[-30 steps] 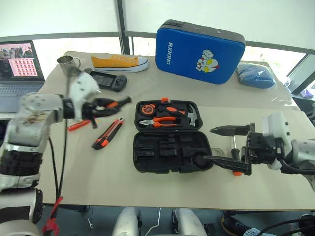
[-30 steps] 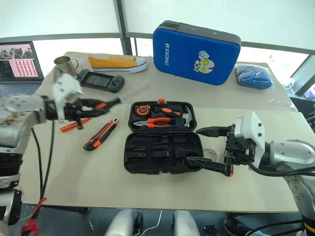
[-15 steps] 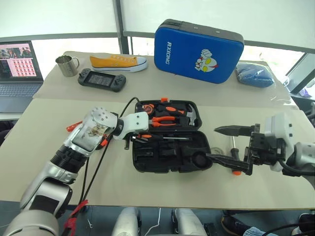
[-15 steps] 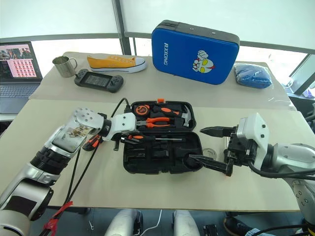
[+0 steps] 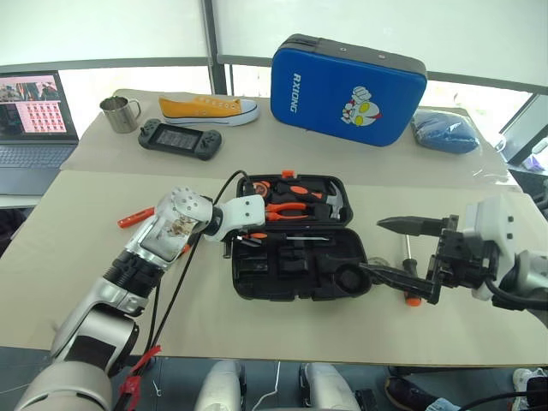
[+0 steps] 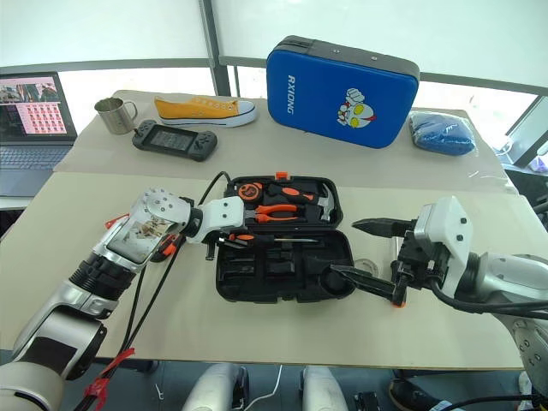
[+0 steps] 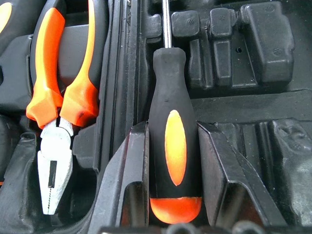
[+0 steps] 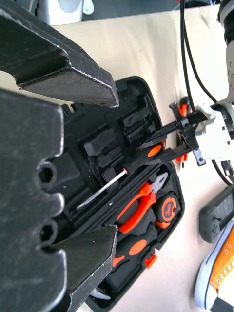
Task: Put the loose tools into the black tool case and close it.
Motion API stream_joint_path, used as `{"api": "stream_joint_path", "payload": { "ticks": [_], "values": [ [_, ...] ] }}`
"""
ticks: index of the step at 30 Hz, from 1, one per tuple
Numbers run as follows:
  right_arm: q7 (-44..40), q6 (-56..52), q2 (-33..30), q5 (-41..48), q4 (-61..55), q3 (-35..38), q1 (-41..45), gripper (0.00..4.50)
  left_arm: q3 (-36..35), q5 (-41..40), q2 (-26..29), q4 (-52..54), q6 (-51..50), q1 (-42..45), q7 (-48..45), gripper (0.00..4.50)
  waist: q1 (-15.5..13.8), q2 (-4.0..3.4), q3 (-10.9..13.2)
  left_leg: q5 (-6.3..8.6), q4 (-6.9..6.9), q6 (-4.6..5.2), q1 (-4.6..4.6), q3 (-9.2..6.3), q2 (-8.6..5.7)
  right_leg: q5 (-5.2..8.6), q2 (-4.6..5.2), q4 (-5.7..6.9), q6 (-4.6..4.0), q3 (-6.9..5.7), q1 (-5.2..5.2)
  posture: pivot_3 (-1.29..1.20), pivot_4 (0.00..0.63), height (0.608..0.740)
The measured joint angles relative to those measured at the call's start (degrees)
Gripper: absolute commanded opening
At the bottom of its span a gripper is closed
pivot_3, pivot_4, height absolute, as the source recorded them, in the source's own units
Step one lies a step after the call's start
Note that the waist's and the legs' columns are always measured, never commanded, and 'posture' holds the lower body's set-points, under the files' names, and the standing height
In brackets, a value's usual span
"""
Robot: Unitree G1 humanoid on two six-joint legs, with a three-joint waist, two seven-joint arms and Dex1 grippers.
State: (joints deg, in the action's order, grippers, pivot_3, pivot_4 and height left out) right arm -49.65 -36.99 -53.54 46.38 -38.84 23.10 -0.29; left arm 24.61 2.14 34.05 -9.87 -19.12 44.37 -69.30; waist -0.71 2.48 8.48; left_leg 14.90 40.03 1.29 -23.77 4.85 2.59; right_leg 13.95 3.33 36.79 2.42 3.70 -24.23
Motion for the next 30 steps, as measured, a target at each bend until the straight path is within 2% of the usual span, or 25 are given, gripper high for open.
{"api": "stream_joint_path", "payload": {
  "ticks": [1,5,8,9,10,11,12,20,21,30],
  "values": [
    [0.14,-0.08,0.00,0.01,-0.01,-0.02,0.08,4.50,0.00,0.01,-0.03,-0.04,0.00,0.00,0.01,1.69,0.00,0.00,0.00,0.00,0.00,0.00,0.00,0.00,0.00,0.00,0.00,0.00,0.00,0.00,0.00,0.00,0.150,0.740],
    [0.70,-0.72,0.00,0.61,-0.05,-0.13,1.18,4.50,-0.01,-0.19,0.07,0.34,-1.29,0.00,-1.63,2.98,0.01,0.00,0.00,0.00,0.00,0.00,0.00,0.00,0.00,0.00,-0.01,0.02,0.00,0.00,-0.01,0.00,0.150,0.740],
    [1.37,-1.08,0.00,1.19,-0.16,-0.13,1.28,4.50,-0.63,-1.14,1.02,2.55,-3.40,0.25,-3.02,4.11,0.01,0.00,0.00,0.00,0.01,0.00,-0.01,-0.03,0.01,0.00,0.00,0.01,0.00,0.00,-0.01,0.00,0.150,0.740],
    [1.43,-1.17,0.00,1.23,-0.17,-0.13,1.28,4.50,-1.12,-1.38,1.27,2.96,-3.80,0.55,-3.20,4.11,0.01,0.00,0.00,0.00,0.01,0.00,-0.01,-0.04,0.01,0.00,0.00,0.02,0.00,0.00,-0.01,0.00,0.150,0.740],
    [1.48,-1.19,0.00,1.27,-0.19,-0.13,1.27,4.50,-1.59,-1.75,1.86,3.56,-4.32,1.16,-3.49,3.76,0.01,0.00,0.00,0.00,0.01,0.00,-0.01,-0.04,0.01,0.00,0.00,0.02,0.00,0.00,-0.01,0.00,0.150,0.740],
    [1.51,-1.20,0.00,1.27,-0.19,-0.15,1.22,4.50,-2.37,-2.19,2.15,4.15,-4.65,1.78,-3.77,3.60,0.02,0.00,0.00,0.00,0.01,0.00,-0.01,-0.04,0.01,0.00,0.00,0.02,0.00,0.00,-0.01,0.00,0.150,0.740],
    [1.52,-1.20,0.00,1.27,-0.20,-0.23,1.22,4.50,-2.79,-2.35,2.23,4.48,-4.55,2.33,-3.96,3.10,0.00,0.00,0.00,0.00,0.01,0.00,0.00,-0.05,0.00,0.00,0.00,0.01,0.00,0.00,-0.01,0.00,0.150,0.740],
    [2.09,-1.20,0.00,1.11,-0.03,-2.04,1.99,4.50,-0.59,-0.30,-0.93,0.51,1.93,2.91,-3.77,0.23,-0.02,0.00,0.00,0.00,0.02,0.01,-0.01,-0.01,-0.01,0.00,0.00,0.00,0.00,0.00,0.00,0.00,0.150,0.740],
    [2.13,-1.20,0.00,1.09,-0.01,-2.10,1.99,4.50,-0.29,0.02,-1.45,-0.34,2.37,2.91,-3.56,0.07,0.00,0.00,0.00,0.00,0.02,0.01,-0.02,-0.01,-0.01,0.00,0.00,-0.01,0.00,0.00,-0.01,0.00,0.150,0.740],
    [2.65,-1.28,0.14,1.06,0.07,-1.74,0.89,4.50,1.81,3.07,-4.34,-5.47,6.84,4.31,-2.72,0.07,-0.11,0.00,0.00,0.00,0.03,0.01,-0.01,-0.02,-0.03,0.00,0.00,-0.01,0.01,0.00,0.05,0.00,0.150,0.740]
  ]
}}
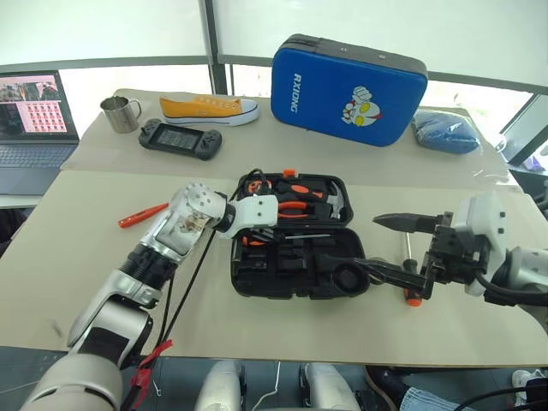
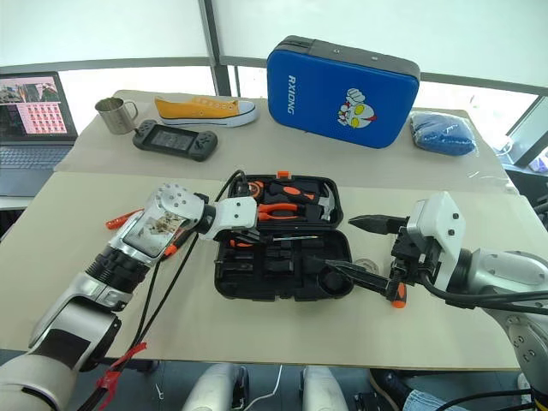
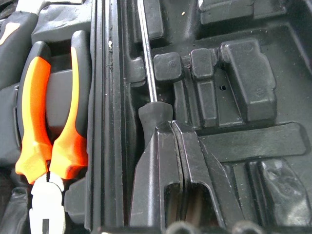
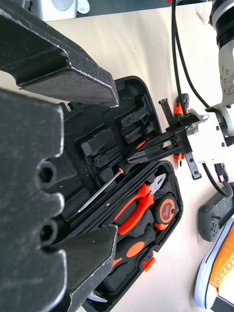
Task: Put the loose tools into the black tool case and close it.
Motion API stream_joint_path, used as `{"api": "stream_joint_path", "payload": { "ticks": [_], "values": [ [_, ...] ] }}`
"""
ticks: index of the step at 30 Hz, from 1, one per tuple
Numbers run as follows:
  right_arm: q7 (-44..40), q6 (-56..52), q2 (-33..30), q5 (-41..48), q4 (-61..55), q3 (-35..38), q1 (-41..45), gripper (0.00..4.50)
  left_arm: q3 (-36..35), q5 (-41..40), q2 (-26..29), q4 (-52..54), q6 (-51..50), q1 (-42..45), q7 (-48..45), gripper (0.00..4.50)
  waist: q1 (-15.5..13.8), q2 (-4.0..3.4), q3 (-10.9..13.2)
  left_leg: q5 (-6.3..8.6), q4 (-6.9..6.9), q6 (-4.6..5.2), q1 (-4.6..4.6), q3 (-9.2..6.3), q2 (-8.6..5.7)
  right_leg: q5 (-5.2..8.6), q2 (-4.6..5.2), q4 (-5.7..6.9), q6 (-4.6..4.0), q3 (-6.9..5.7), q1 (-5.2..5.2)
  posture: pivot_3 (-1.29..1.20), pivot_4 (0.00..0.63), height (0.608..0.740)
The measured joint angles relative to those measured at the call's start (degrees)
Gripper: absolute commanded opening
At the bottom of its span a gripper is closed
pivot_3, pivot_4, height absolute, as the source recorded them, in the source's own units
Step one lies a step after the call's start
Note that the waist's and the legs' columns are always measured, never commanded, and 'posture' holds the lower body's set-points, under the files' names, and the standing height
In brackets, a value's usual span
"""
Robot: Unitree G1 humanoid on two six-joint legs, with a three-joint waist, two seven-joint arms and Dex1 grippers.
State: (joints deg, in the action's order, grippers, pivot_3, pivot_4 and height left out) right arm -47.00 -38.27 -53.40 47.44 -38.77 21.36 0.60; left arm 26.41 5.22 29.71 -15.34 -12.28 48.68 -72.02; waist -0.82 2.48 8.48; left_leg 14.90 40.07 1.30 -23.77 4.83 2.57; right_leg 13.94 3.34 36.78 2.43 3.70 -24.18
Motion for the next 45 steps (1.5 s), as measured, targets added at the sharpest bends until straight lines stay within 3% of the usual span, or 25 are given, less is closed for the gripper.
{"api": "stream_joint_path", "payload": {
  "ticks": [8,15,18,20,24,28,29,34,45],
  "values": [
    [1.39,-0.08,0.27,0.00,-0.40,0.48,-2.27,4.50,2.09,4.08,-1.52,-5.13,8.47,1.39,1.39,0.07,-0.30,-0.08,-0.11,-0.01,0.07,0.02,0.28,0.01,-0.05,-0.02,0.03,0.01,0.05,0.01,0.32,0.00,0.150,0.740],
    [3.96,-0.10,1.44,-2.03,-1.05,3.03,-8.26,4.50,-0.07,1.86,-2.78,-4.76,4.37,0.49,0.78,0.07,-0.48,-0.08,-0.11,0.02,0.07,0.07,0.60,-0.04,-0.03,0.00,0.03,-0.09,0.09,0.00,0.77,0.00,0.150,0.740],
    [6.54,-0.12,3.67,-5.16,-0.92,5.26,-13.79,4.50,-4.86,-4.14,-2.09,-0.57,-5.43,-0.76,-1.39,0.77,-0.05,-0.09,-0.11,0.02,0.09,0.08,0.05,-0.21,-0.02,0.00,0.02,0.10,0.10,0.07,0.11,0.00,0.150,0.740],
    [8.91,-0.79,6.54,-6.40,-0.48,8.68,-17.83,4.50,-9.36,-11.48,-0.46,4.82,-13.53,-1.00,-4.26,1.47,0.13,-0.10,-0.11,0.01,0.19,0.08,-0.26,-0.37,0.00,0.01,-0.01,0.24,0.10,0.08,-0.20,0.00,0.150,0.740],
    [11.28,-2.56,13.39,-6.67,0.27,20.34,-29.68,4.50,-18.84,-26.80,5.77,16.09,-28.17,-1.01,-10.27,2.81,0.20,-0.28,-0.18,0.02,0.16,0.08,-0.14,-0.39,0.00,0.09,0.00,0.20,0.14,0.07,-0.10,0.00,0.150,0.740],
    [10.68,-2.76,18.08,-6.83,-0.05,25.78,-39.38,4.50,-21.83,-34.93,8.79,21.44,-34.92,-1.65,-12.03,4.35,0.14,-0.37,-0.23,0.03,0.17,0.10,0.08,-0.37,-0.04,0.14,0.03,0.18,0.17,0.09,0.16,0.00,0.150,0.740],
    [10.70,-2.75,19.47,-6.84,-0.38,26.42,-41.45,4.50,-21.84,-36.78,8.90,22.51,-36.38,-1.70,-12.07,4.47,0.17,-0.38,-0.23,0.03,0.18,0.10,0.10,-0.37,-0.04,0.15,0.03,0.18,0.18,0.10,0.16,0.00,0.150,0.740],
    [13.04,-2.75,21.24,-8.11,-0.58,22.42,-40.21,4.50,-21.62,-40.77,8.68,25.83,-38.03,-1.70,-10.90,4.47,1.25,-0.40,-0.24,0.03,0.12,0.10,0.21,-0.33,-0.01,0.20,-0.04,0.22,0.06,0.23,0.14,0.00,0.150,0.740],
    [21.43,-2.45,21.51,-18.11,10.93,3.01,-20.24,4.50,-19.41,-40.47,8.95,27.31,-34.53,-1.20,-7.49,4.47,1.36,-0.55,-0.24,0.02,-0.03,0.10,0.27,-0.30,-0.16,0.24,0.00,0.22,0.05,0.30,0.11,0.00,0.150,0.740]
  ]
}}
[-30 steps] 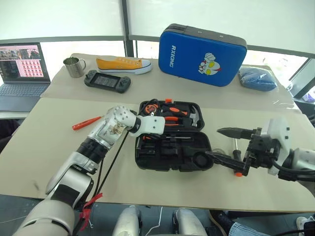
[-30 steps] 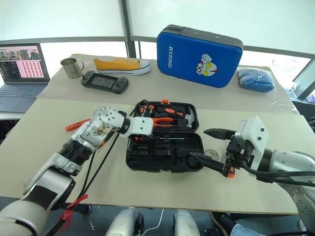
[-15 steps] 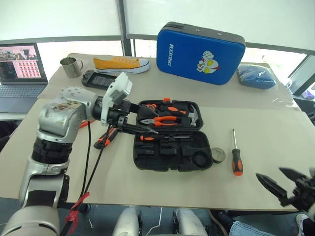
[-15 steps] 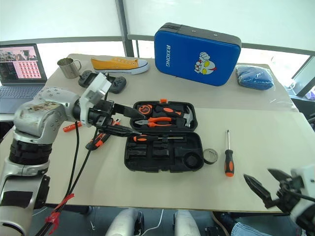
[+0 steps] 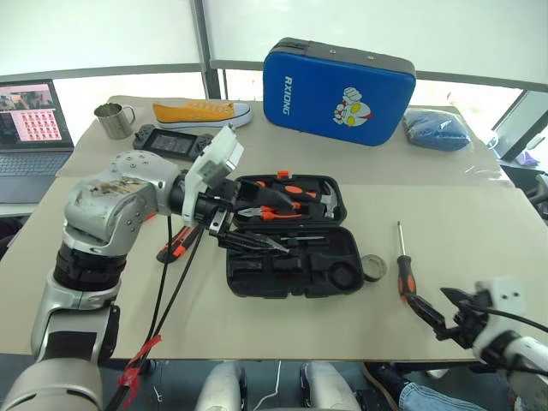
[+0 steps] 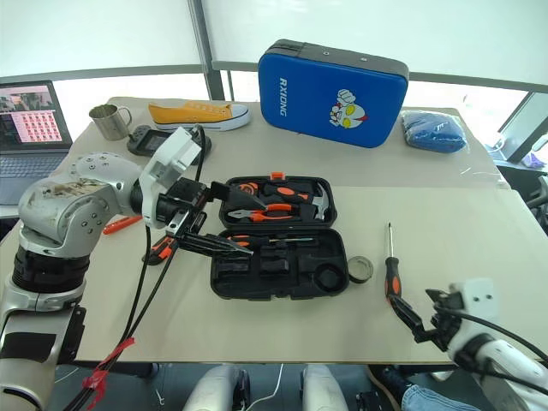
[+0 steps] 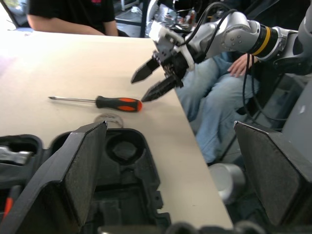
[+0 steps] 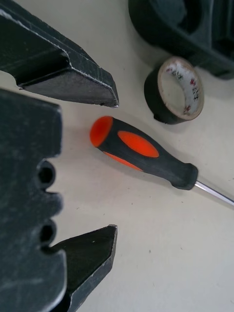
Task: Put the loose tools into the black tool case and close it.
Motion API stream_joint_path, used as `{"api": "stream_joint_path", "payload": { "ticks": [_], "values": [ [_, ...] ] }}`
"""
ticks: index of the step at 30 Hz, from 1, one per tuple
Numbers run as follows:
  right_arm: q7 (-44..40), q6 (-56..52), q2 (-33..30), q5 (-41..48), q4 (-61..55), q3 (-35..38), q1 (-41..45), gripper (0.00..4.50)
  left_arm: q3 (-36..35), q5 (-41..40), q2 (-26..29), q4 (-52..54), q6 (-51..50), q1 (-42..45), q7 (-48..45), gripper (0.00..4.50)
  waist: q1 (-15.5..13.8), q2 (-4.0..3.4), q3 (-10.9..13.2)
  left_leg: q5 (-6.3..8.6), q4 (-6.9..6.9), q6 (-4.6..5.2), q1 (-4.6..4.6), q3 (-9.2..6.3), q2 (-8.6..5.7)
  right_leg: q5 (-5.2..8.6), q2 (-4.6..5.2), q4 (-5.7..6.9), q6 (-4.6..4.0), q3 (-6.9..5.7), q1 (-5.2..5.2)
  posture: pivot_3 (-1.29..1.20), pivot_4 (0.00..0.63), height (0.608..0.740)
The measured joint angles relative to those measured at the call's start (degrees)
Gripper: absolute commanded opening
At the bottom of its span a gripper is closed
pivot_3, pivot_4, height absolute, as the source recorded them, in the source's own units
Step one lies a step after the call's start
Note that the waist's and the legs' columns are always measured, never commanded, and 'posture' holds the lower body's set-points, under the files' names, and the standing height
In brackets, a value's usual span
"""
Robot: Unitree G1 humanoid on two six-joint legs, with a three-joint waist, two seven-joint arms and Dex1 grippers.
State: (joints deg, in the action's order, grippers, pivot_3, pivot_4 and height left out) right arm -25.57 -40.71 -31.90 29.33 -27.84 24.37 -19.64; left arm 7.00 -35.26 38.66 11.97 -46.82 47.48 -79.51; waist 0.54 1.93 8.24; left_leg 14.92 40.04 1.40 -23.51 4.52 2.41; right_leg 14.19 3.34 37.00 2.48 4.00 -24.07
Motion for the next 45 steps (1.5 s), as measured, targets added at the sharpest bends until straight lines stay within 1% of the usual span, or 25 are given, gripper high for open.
{"api": "stream_joint_path", "payload": {
  "ticks": [4,8,9,11,14,15,18,21,23,25,26,27,28,30,33,35,38,40,42,45],
  "values": [
    [0.91,1.57,0.93,-2.58,2.92,-2.10,2.77,4.50,0.71,0.69,0.66,-0.01,1.01,0.01,0.18,4.47,0.03,0.02,0.00,0.00,-0.01,0.00,-0.02,-0.01,0.01,0.01,-0.02,-0.01,0.01,-0.01,0.00,0.00,0.150,0.740],
    [2.61,3.62,3.76,-3.60,5.90,-2.39,5.67,3.41,0.73,1.21,1.24,-0.05,2.14,0.18,0.73,4.50,0.24,0.06,-0.02,0.00,-0.01,0.00,0.03,0.00,0.03,0.00,-0.03,0.00,0.01,0.00,0.03,0.00,0.150,0.740],
    [3.04,3.99,4.33,-3.67,6.39,-2.15,6.04,2.96,0.73,1.28,1.28,-0.05,2.39,0.23,0.93,4.50,0.27,0.06,-0.02,0.00,-0.02,0.00,0.04,0.00,0.03,0.00,-0.03,0.00,0.01,0.00,0.03,0.00,0.150,0.740],
    [3.47,4.12,4.99,-3.73,7.03,-1.48,6.48,2.37,0.73,1.49,1.41,-0.05,2.89,0.23,1.33,4.50,0.28,0.06,-0.02,0.00,-0.02,0.00,0.04,0.00,0.04,0.00,-0.03,0.00,0.01,0.00,0.03,0.00,0.150,0.740],
    [4.33,4.64,5.48,-3.84,7.43,-0.93,6.49,1.31,0.77,1.66,1.58,-0.05,3.18,0.23,1.46,4.50,0.25,0.06,-0.02,0.00,-0.03,0.00,0.03,0.01,0.04,0.00,-0.03,0.00,0.01,0.00,0.02,0.00,0.150,0.740],
    [4.40,4.72,5.51,-3.86,7.55,-0.77,6.42,1.10,0.78,1.68,1.61,-0.05,3.22,0.23,1.47,4.50,0.24,0.05,-0.02,0.00,-0.03,0.00,0.03,0.01,0.04,0.00,-0.03,0.00,0.01,0.00,0.02,0.00,0.150,0.740],
    [4.30,5.02,5.75,-2.85,7.79,0.99,5.64,1.07,1.01,2.01,2.13,-0.05,3.74,0.16,1.51,4.50,0.15,0.03,0.00,0.00,-0.05,0.00,0.01,0.01,0.02,0.01,-0.01,0.00,0.01,0.00,0.00,0.00,0.150,0.740],
    [2.79,4.94,4.43,-0.22,8.47,4.56,5.79,1.07,1.05,3.06,4.41,-0.20,4.91,-0.98,1.12,4.50,0.17,-0.05,0.04,0.00,-0.05,0.00,0.01,0.06,0.01,0.00,0.01,0.00,0.02,0.05,-0.02,0.00,0.150,0.740],
    [-2.06,4.89,-0.47,2.98,8.49,6.62,6.90,1.07,0.97,3.74,7.08,-0.23,5.66,-2.87,0.42,4.50,0.55,-0.12,0.07,0.00,-0.12,0.00,0.10,0.16,0.03,0.00,-0.01,0.00,0.03,0.17,-0.03,0.00,0.150,0.740],
    [-9.47,5.07,-7.21,4.72,8.61,5.73,10.11,1.07,0.72,3.82,10.23,0.31,6.26,-5.77,-0.63,4.50,1.35,-0.16,0.10,0.00,-0.22,0.00,0.24,0.24,0.08,-0.01,-0.06,0.00,0.00,0.28,-0.03,0.00,0.150,0.740],
    [-15.72,6.23,-12.57,4.96,9.17,3.44,14.18,1.07,0.24,3.80,12.76,1.16,6.62,-8.37,-1.29,4.50,1.96,-0.20,0.13,0.00,-0.29,0.00,0.28,0.22,0.10,-0.01,-0.12,0.00,-0.02,0.29,-0.03,0.00,0.150,0.740],
    [-19.70,7.54,-15.50,4.99,9.34,1.62,17.03,1.07,0.04,3.76,13.90,1.60,6.63,-9.55,-1.68,4.50,1.99,-0.18,0.14,0.00,-0.31,0.00,0.29,0.17,0.17,0.01,-0.19,0.00,-0.08,0.24,0.00,0.00,0.150,0.740],
    [-23.13,8.92,-17.13,4.86,9.76,-0.53,19.81,1.07,-0.33,3.61,14.73,2.21,6.63,-10.30,-1.97,4.50,1.85,-0.07,0.17,0.00,-0.30,0.00,0.26,0.14,0.20,0.06,-0.24,0.01,-0.15,0.07,0.02,0.00,0.150,0.740],
    [-29.41,11.08,-18.41,4.36,12.03,-6.22,25.36,1.07,-1.35,3.43,16.22,3.50,6.70,-11.47,-2.41,4.50,1.41,0.09,0.22,0.00,-0.30,0.00,0.19,0.18,0.28,0.09,-0.31,0.00,-0.24,-0.06,0.00,0.00,0.150,0.740],
    [-39.24,14.27,-18.01,1.46,18.43,-18.32,36.36,1.07,-2.07,3.36,17.54,4.99,6.74,-12.65,-2.19,4.50,0.77,0.02,0.31,0.00,-0.24,0.00,0.09,0.32,0.22,0.08,-0.21,0.01,-0.21,0.02,-0.11,0.00,0.150,0.740],
    [-44.52,18.27,-16.52,-3.02,22.49,-26.09,43.48,1.07,-2.36,3.10,17.55,5.75,6.61,-12.75,-1.57,4.50,0.35,0.05,0.33,0.00,-0.19,0.00,0.05,0.37,0.21,0.08,-0.20,0.00,-0.18,-0.01,-0.11,0.00,0.150,0.740],
    [-48.94,25.07,-13.87,-9.33,28.31,-33.95,49.35,1.07,-2.58,2.20,17.55,7.02,6.01,-12.76,-0.51,4.50,-0.29,0.08,0.35,0.00,-0.16,0.00,-0.03,0.42,0.17,0.09,-0.14,-0.02,-0.14,-0.07,-0.16,0.00,0.150,0.740],
    [-49.41,29.37,-11.42,-13.87,34.41,-37.55,52.23,1.07,-2.74,1.41,17.60,7.75,5.14,-12.79,0.23,4.50,-0.43,0.09,0.35,0.00,-0.13,0.00,-0.10,0.45,0.13,0.08,-0.09,-0.02,-0.12,-0.07,-0.20,0.00,0.150,0.740],
    [-49.60,32.68,-9.68,-17.16,40.10,-39.68,53.88,1.07,-3.06,1.03,17.62,8.60,4.49,-12.86,0.89,4.50,-0.59,0.09,0.36,0.00,-0.13,-0.01,-0.19,0.46,0.10,0.08,-0.06,-0.01,-0.10,-0.08,-0.26,0.00,0.150,0.740],
    [-51.28,36.13,-9.10,-18.80,43.86,-40.35,55.32,1.07,-3.91,0.49,17.75,9.18,4.09,-13.12,1.95,4.50,-0.54,0.08,0.37,0.00,-0.13,-0.01,-0.20,0.46,0.11,0.08,-0.05,0.00,-0.10,-0.07,-0.28,0.00,0.150,0.740]
  ]
}}
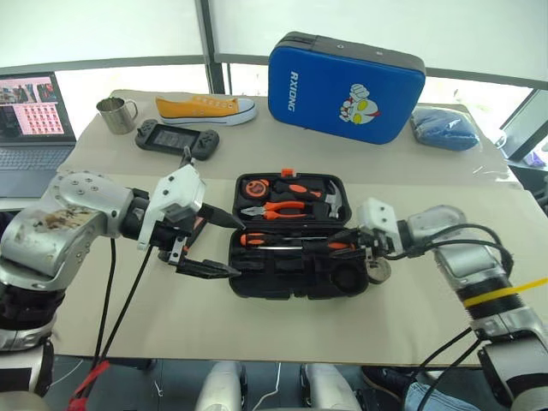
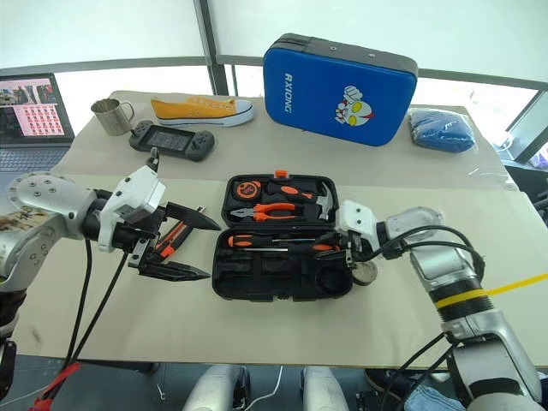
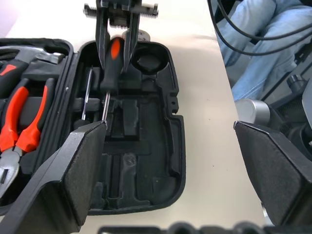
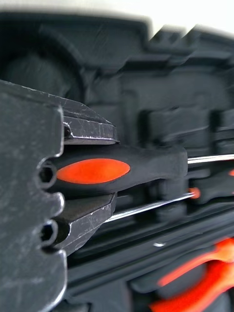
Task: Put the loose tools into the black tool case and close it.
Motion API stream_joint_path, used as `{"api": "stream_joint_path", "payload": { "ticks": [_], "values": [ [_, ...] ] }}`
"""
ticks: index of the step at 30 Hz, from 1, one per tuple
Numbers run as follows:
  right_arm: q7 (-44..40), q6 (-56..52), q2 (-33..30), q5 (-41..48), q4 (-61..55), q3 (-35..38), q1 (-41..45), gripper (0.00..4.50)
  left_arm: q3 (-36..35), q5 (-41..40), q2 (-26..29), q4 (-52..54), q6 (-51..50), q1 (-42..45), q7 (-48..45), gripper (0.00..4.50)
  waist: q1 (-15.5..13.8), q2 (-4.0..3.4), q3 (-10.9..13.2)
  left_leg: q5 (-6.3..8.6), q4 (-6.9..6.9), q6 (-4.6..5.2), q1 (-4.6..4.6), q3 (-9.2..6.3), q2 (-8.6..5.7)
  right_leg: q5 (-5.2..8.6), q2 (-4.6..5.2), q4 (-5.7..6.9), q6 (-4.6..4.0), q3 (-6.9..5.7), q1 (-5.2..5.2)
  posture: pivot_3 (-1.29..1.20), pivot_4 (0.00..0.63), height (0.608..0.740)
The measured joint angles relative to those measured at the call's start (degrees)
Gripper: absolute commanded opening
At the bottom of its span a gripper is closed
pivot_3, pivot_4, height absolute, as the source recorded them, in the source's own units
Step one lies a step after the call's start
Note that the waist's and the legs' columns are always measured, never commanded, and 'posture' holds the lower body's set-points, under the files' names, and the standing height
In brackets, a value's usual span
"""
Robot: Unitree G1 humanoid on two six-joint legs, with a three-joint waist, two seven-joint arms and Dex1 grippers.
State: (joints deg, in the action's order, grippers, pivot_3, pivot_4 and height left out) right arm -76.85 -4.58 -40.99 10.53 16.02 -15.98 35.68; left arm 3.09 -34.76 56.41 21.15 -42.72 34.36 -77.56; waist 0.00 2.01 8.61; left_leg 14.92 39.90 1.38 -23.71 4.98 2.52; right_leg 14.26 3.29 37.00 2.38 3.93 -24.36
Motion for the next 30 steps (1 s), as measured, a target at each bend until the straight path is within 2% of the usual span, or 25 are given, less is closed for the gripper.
{"api": "stream_joint_path", "payload": {
  "ticks": [11,13,14,20,21,25,27,28,30],
  "values": [
    [-1.80,3.95,1.39,-2.65,5.79,-0.14,3.40,1.07,-0.13,-0.30,-0.14,0.58,0.28,-1.06,1.87,4.50,0.48,0.00,0.00,-0.01,-0.01,-0.01,0.06,-0.01,0.01,0.00,-0.01,0.05,-0.01,-0.01,0.03,0.00,0.150,0.740],
    [-1.89,3.95,1.52,-2.92,5.81,-0.14,3.41,2.07,0.34,-0.28,-0.55,0.53,0.41,-0.41,1.85,4.50,0.49,0.00,0.00,-0.01,0.00,-0.01,0.06,-0.01,0.01,0.00,-0.01,0.04,-0.01,-0.02,0.04,0.00,0.150,0.740],
    [-1.88,3.95,1.53,-3.05,5.80,0.00,3.42,2.26,0.47,-0.15,-0.68,0.49,0.53,-0.09,1.83,4.50,0.53,0.00,0.00,-0.01,-0.01,-0.01,0.06,0.00,0.00,0.00,-0.01,0.04,-0.01,-0.02,0.04,0.00,0.150,0.740],
    [-2.90,3.85,1.22,-3.21,4.54,0.07,3.43,4.39,0.79,0.22,-1.37,-0.21,1.39,1.10,1.57,4.50,0.65,0.00,0.00,-0.01,-0.01,-0.01,0.09,-0.01,0.01,0.00,-0.01,0.05,-0.01,-0.02,0.06,0.00,0.150,0.740],
    [-2.92,3.28,1.06,-3.09,3.83,0.16,3.43,4.49,0.96,0.32,-1.52,-0.64,1.50,1.10,1.51,4.50,0.65,0.00,0.00,-0.01,-0.01,-0.01,0.09,-0.01,0.01,0.00,-0.02,0.06,-0.01,-0.02,0.05,0.00,0.150,0.740],
    [-1.72,-3.30,1.47,0.14,-1.82,2.89,3.51,4.49,2.08,0.75,-2.08,-1.52,1.76,1.26,1.31,4.50,0.67,-0.01,0.00,-0.01,-0.01,-0.01,0.08,-0.03,0.02,0.00,-0.02,0.08,-0.01,-0.02,0.04,0.00,0.150,0.740],
    [-0.27,-6.14,2.44,1.61,-4.15,3.80,3.50,3.93,2.48,0.92,-2.11,-1.80,2.48,1.27,1.07,4.50,0.66,-0.01,0.00,-0.01,-0.01,-0.01,0.09,-0.02,0.02,0.00,-0.02,0.09,-0.01,-0.02,0.04,0.00,0.150,0.740],
    [0.47,-7.25,3.06,1.91,-4.77,3.85,3.39,3.79,2.52,1.02,-2.11,-1.81,2.75,1.27,0.91,4.50,0.67,-0.01,0.00,-0.01,-0.01,-0.01,0.09,-0.02,0.02,0.00,-0.02,0.08,-0.01,-0.02,0.04,0.00,0.150,0.740],
    [1.99,-8.20,4.28,1.94,-5.27,3.80,2.36,3.08,2.71,1.40,-2.11,-1.90,3.20,1.28,0.47,4.50,0.64,-0.01,0.00,-0.01,-0.02,-0.01,0.08,-0.01,0.01,0.00,-0.02,0.08,-0.01,-0.02,0.04,0.00,0.150,0.740]
  ]
}}
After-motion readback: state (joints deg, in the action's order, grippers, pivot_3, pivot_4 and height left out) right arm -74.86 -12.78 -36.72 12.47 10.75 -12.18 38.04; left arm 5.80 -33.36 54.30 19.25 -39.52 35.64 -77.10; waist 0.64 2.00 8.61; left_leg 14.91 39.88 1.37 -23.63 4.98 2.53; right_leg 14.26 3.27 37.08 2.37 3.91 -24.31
